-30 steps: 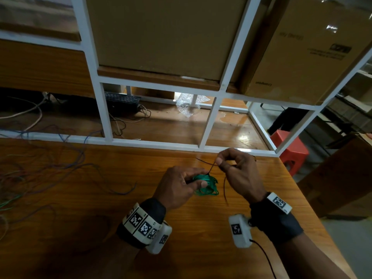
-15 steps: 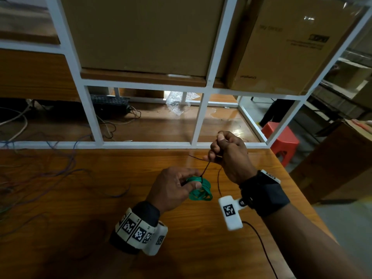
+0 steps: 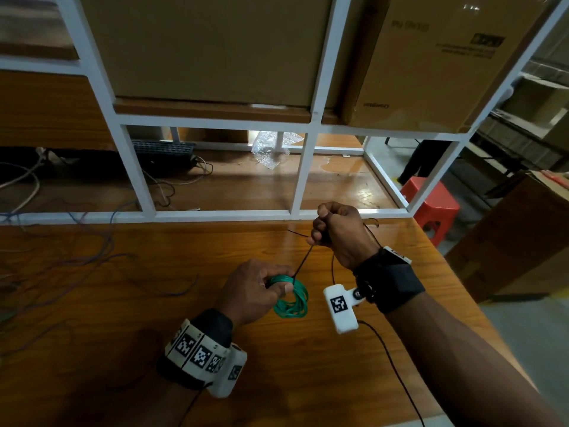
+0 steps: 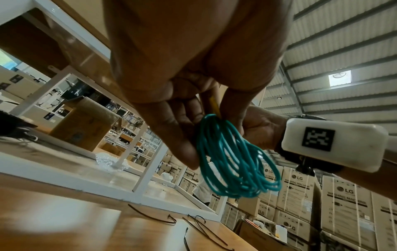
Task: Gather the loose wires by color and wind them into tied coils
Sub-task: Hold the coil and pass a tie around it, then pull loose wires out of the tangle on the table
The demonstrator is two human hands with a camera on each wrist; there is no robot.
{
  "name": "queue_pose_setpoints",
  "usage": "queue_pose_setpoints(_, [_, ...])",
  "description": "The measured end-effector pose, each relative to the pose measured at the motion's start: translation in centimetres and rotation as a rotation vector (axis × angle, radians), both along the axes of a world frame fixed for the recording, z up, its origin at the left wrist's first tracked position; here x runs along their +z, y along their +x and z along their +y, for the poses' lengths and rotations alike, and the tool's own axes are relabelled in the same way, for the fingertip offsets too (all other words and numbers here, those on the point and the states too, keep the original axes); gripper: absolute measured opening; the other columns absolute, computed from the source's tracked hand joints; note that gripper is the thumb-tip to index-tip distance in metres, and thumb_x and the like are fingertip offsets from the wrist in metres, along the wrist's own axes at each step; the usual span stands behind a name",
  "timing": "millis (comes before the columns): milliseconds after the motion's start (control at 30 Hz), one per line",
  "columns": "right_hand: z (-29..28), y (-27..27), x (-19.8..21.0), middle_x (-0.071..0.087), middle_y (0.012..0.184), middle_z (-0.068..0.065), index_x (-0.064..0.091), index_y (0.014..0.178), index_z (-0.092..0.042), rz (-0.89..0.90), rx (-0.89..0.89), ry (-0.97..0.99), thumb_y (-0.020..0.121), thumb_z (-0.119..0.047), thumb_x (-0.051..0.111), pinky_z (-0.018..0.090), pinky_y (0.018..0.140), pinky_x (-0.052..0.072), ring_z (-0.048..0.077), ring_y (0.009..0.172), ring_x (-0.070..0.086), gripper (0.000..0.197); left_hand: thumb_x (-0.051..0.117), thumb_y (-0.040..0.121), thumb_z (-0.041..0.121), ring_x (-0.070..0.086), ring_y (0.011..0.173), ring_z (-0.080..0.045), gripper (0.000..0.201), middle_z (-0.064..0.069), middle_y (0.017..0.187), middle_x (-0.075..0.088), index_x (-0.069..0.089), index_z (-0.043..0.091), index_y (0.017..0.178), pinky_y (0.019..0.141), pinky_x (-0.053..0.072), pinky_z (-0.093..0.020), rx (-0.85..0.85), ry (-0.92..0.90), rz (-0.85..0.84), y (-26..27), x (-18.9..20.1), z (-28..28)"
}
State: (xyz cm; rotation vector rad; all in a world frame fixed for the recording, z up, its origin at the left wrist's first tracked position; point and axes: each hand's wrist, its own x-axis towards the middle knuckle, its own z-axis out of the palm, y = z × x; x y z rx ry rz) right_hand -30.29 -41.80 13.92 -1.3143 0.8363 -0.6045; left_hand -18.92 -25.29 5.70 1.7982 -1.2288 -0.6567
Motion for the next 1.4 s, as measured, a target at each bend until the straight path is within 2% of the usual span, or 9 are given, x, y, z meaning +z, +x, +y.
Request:
queue_pose_setpoints(233, [-0.8, 0.5, -0.8, 0.046, 0.062, 0.004, 0.051, 0.09, -0.009, 0.057, 0.003, 0.0, 0.093, 0.012, 0.029, 0.037, 0.058, 0.059, 0.02, 0.05, 0.052, 0.031, 0.069, 0.082, 0.04, 0.07, 0.089, -0.004, 0.026, 0.012, 0.104, 0.075, 0.075, 0.032, 0.107, 0.075, 0.062, -0.034, -0.027, 0.07, 0.047, 0.1, -0.5, -0.7])
queue_pose_setpoints(367, [-2.3, -0.9, -1.5, 0.069, 0.08, 0.013, 0.061, 0.097, -0.008, 0.022, 0.1, 0.048, 0.104, -0.002, 0.051, 0.04, 0.073, 0.063, 0.026, 0.076, 0.072, 0.014, 0.071, 0.091, 0.013, 0.072, 0.083, -0.018, 0.012, -0.008, 0.098, 0.076, 0.074, 0.019, 0.1, 0.067, 0.06, -0.032, 0.092, 0.048, 0.45, -0.6, -0.9, -0.5])
queue_pose_setpoints(500, [-2.0, -2.8, -3.0, 0.078, 0.108, 0.005, 0.07, 0.115, -0.014, 0.203, 0.252, 0.006, 0.099, -0.037, 0.066, 0.043, 0.088, 0.061, 0.02, 0.1, 0.074, 0.028, 0.071, 0.091, 0.018, 0.073, 0.092, -0.023, 0.015, -0.008, 0.095, 0.076, 0.072, 0.016, 0.106, 0.066, 0.058, -0.031, 0.386, -0.075, 0.766, -0.5, -1.7, 0.2])
queue_pose_setpoints(600, [1.3, -3.1, -6.3, 0.076, 0.116, -0.002, 0.071, 0.122, -0.023, 0.236, 0.404, 0.037, 0.092, -0.046, 0.07, 0.048, 0.092, 0.062, 0.015, 0.108, 0.072, 0.038, 0.071, 0.091, 0.022, 0.072, 0.096, -0.021, 0.017, -0.005, 0.099, 0.076, 0.072, 0.017, 0.107, 0.065, 0.056, -0.028, 0.49, -0.112, 0.86, -0.4, -2.1, -0.1])
queue_pose_setpoints(833, [3.1, 1.0, -10.4, 0.078, 0.11, 0.011, 0.072, 0.118, -0.008, 0.159, 0.417, 0.163, 0.097, -0.022, 0.071, 0.044, 0.093, 0.059, 0.029, 0.104, 0.075, 0.026, 0.072, 0.09, 0.03, 0.07, 0.095, -0.018, 0.02, -0.001, 0.104, 0.074, 0.07, 0.026, 0.11, 0.075, 0.056, -0.032, 0.685, -0.122, 0.748, -0.2, -2.7, 1.4])
queue_pose_setpoints(1033, [-1.0, 9.2, -13.4, 0.079, 0.102, 0.017, 0.07, 0.114, -0.004, 0.294, 0.375, 0.109, 0.098, -0.025, 0.07, 0.033, 0.072, 0.066, 0.029, 0.092, 0.078, 0.027, 0.071, 0.091, 0.03, 0.069, 0.089, -0.018, 0.022, 0.001, 0.102, 0.074, 0.069, 0.025, 0.112, 0.077, 0.058, -0.039, 0.764, -0.12, 0.632, 3.0, -3.3, 9.0])
queue_pose_setpoints(1233, [-1.3, 17.2, -16.3, 0.079, 0.1, 0.012, 0.071, 0.119, -0.008, 0.469, 0.373, 0.003, 0.093, -0.028, 0.075, 0.048, 0.088, 0.063, 0.026, 0.088, 0.079, 0.032, 0.068, 0.094, 0.028, 0.067, 0.081, -0.018, 0.012, -0.001, 0.097, 0.071, 0.073, 0.022, 0.104, 0.071, 0.056, -0.035, 0.798, -0.093, 0.583, 9.9, -3.4, 15.9])
queue_pose_setpoints(1333, [-0.3, 19.4, -17.2, 0.077, 0.102, 0.01, 0.07, 0.116, -0.013, 0.548, 0.323, -0.084, 0.092, -0.034, 0.076, 0.03, 0.061, 0.062, 0.018, 0.078, 0.077, 0.032, 0.068, 0.094, 0.022, 0.066, 0.078, -0.018, 0.007, -0.008, 0.098, 0.072, 0.074, 0.02, 0.097, 0.068, 0.055, -0.033, 0.826, -0.072, 0.576, 13.8, -3.9, 18.4])
queue_pose_setpoints(1400, [0.6, 20.2, -17.1, 0.075, 0.098, 0.009, 0.068, 0.119, -0.013, 0.637, 0.252, -0.162, 0.092, -0.044, 0.073, 0.03, 0.054, 0.057, 0.021, 0.078, 0.074, 0.041, 0.069, 0.093, 0.02, 0.066, 0.074, -0.017, 0.006, -0.012, 0.096, 0.073, 0.075, 0.02, 0.094, 0.064, 0.054, -0.031, 0.843, -0.065, 0.549, 16.2, -4.2, 19.9])
